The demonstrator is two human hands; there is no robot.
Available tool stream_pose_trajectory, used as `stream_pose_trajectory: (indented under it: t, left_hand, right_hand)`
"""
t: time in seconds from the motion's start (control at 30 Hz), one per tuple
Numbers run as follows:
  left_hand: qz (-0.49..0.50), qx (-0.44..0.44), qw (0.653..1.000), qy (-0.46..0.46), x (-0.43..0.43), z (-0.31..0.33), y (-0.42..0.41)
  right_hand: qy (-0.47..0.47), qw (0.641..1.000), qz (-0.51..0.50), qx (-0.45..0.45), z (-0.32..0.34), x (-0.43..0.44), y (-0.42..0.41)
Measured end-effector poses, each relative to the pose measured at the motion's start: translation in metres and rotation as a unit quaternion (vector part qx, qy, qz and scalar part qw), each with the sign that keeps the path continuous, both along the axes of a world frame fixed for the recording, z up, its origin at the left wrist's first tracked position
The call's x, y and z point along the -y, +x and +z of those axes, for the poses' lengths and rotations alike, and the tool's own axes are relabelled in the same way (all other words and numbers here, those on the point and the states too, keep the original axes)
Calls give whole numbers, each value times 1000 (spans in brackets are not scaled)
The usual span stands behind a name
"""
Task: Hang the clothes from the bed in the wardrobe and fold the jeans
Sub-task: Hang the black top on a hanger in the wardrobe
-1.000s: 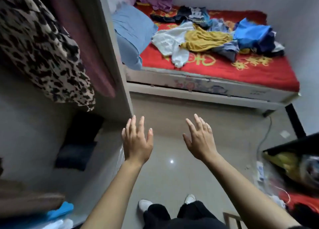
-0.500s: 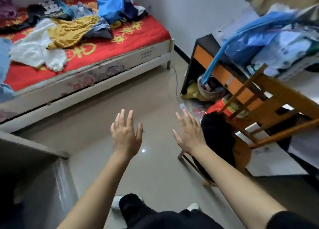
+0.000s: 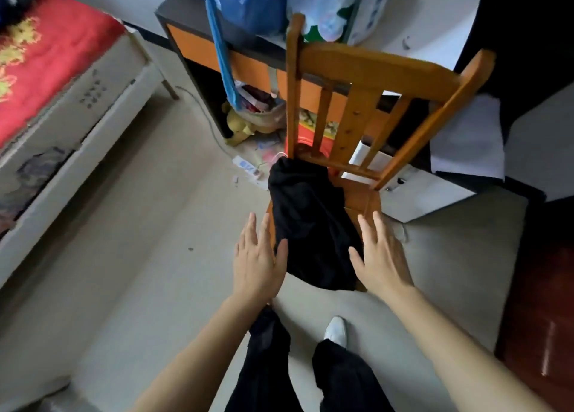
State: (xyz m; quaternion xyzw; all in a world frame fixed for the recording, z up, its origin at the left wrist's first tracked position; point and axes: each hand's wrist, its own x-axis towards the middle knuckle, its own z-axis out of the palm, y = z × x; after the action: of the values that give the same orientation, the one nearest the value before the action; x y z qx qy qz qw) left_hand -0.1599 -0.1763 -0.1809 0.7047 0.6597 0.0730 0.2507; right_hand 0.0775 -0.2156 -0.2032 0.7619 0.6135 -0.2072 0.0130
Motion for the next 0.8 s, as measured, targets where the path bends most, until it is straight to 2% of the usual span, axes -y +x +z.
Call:
stream_pose_trajectory:
  t: [0.17,0.27,0.43,0.53,0.67,0.73,0.8]
  left_hand:
    - [-29,-14,992,-118,-23,-106,4]
    - [-52,-43,984,-166,-38,-165,4]
    - [-74,-36,973,-217,-60,-242,9]
    - [-71,-15,965,-250,-68,-277,6]
    - [-91,-2,976,-197,-77,-303,-7]
    - [-88,18,982,-169,-80,-307,-14]
    - [-64,55,980,-179,-84,-309,-17]
  right_hand:
    - [-103,993,-48,-22,-93,12,-17]
    - [-121,988,-81,-40,-143,4,-28]
    - [-81,985,-138,-58,-205,-43,-38]
    - [-18,987,-142,-70,-226,-89,-36]
    - [47,966,-210,-146,-248,-171,-28]
    - [6,957,-234,-169,-258,-204,-21]
    - [-87,960,-215,-158,-265,-215,-17]
